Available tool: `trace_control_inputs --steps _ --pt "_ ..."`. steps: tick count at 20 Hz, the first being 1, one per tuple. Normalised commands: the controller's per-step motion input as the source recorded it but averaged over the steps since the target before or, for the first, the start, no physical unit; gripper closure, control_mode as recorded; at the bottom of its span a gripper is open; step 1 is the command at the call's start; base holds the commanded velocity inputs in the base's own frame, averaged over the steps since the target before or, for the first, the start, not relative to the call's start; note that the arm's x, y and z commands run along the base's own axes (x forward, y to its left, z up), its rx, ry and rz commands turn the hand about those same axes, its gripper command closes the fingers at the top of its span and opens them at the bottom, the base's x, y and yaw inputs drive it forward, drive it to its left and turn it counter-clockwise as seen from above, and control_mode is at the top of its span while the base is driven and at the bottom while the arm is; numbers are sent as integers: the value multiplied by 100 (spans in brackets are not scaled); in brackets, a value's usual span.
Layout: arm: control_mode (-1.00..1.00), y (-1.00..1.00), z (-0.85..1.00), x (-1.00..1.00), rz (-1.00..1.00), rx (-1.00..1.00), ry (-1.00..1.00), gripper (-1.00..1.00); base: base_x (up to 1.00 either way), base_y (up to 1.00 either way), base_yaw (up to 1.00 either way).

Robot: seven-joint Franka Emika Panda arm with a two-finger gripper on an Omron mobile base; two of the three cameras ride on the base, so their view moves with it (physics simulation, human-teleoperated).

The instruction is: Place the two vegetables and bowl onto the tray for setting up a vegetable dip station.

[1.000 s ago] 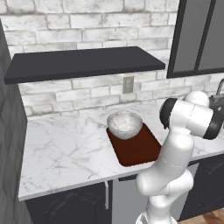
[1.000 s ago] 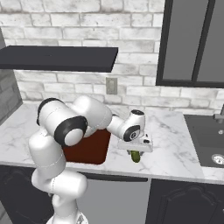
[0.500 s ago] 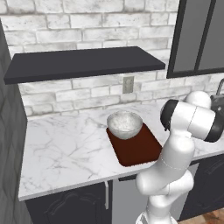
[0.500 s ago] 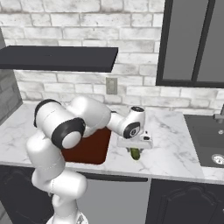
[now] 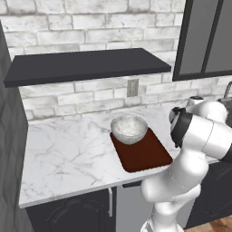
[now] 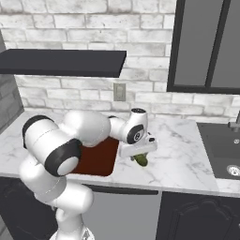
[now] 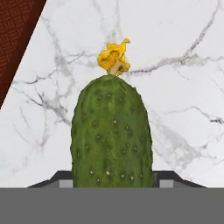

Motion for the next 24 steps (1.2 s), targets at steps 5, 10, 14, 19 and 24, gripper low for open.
trace_control_inputs --steps 5,10,14,19,24 --pt "-100 30 18 -26 48 -1 0 100 0 0 0" --pt "-100 31 17 -20 48 0 -1 100 0 0 0" --pt "-100 38 17 -4 40 0 0 100 0 0 0" --pt "-100 39 15 -1 32 0 0 100 0 0 0" --pt "-100 38 6 -5 24 4 0 100 0 0 0"
